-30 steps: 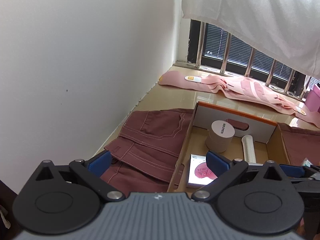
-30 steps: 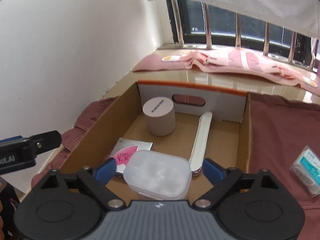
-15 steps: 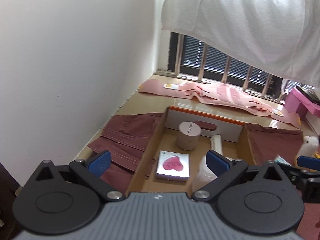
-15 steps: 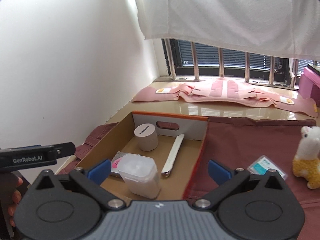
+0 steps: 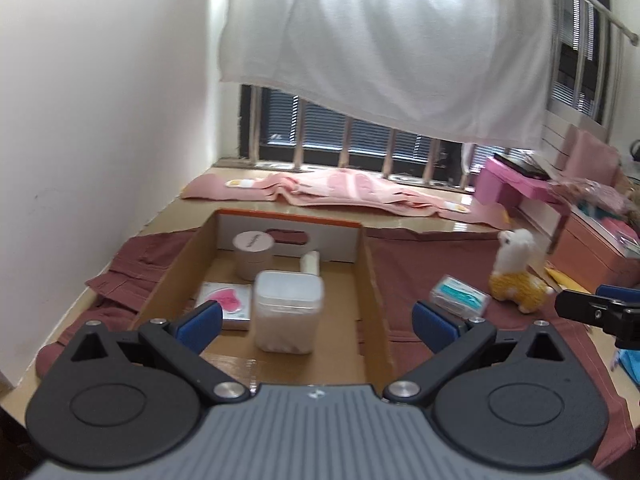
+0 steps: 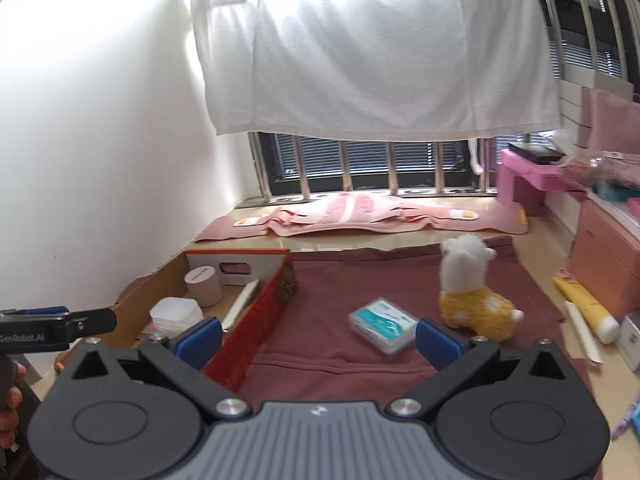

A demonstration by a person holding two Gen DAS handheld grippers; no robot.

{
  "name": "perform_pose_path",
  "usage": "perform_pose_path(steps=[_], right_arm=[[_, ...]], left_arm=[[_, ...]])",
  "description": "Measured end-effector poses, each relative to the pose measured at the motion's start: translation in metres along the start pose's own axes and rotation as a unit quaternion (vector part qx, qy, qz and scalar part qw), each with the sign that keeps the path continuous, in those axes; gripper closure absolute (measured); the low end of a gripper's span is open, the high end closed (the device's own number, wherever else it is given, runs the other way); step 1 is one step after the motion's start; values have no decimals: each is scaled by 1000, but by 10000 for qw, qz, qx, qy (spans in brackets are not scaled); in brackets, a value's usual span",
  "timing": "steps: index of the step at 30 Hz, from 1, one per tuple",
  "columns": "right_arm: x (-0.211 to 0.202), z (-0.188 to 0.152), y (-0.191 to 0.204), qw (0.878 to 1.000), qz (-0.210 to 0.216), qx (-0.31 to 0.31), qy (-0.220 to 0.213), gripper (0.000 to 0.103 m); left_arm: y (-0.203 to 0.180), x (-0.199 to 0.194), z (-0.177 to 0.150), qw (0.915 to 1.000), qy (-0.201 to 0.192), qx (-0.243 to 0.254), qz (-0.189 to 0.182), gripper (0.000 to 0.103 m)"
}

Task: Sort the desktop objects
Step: 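Move both tools back from the box toward the items on the cloth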

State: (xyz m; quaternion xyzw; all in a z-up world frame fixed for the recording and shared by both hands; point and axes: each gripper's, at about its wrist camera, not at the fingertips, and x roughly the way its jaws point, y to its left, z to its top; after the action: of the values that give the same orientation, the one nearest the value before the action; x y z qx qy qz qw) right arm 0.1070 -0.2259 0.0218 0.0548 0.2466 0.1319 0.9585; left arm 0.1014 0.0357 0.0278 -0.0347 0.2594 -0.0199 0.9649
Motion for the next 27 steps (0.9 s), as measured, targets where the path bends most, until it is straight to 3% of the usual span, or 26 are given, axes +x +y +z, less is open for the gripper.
perform_pose_path(steps=[6, 17, 27], right_arm=[[-26, -26, -18, 9999, -95, 23, -100, 0], [-60, -58, -27, 9991, -391, 23, -173, 0], [-77, -76, -27, 9990, -434, -18, 64, 0]], left_arm=[[-32, -9, -19, 9993, -95, 131, -323, 0], [-73, -27, -50, 9979, -252, 238, -549, 0], [-87, -34, -69, 9978, 19, 321, -586, 0]])
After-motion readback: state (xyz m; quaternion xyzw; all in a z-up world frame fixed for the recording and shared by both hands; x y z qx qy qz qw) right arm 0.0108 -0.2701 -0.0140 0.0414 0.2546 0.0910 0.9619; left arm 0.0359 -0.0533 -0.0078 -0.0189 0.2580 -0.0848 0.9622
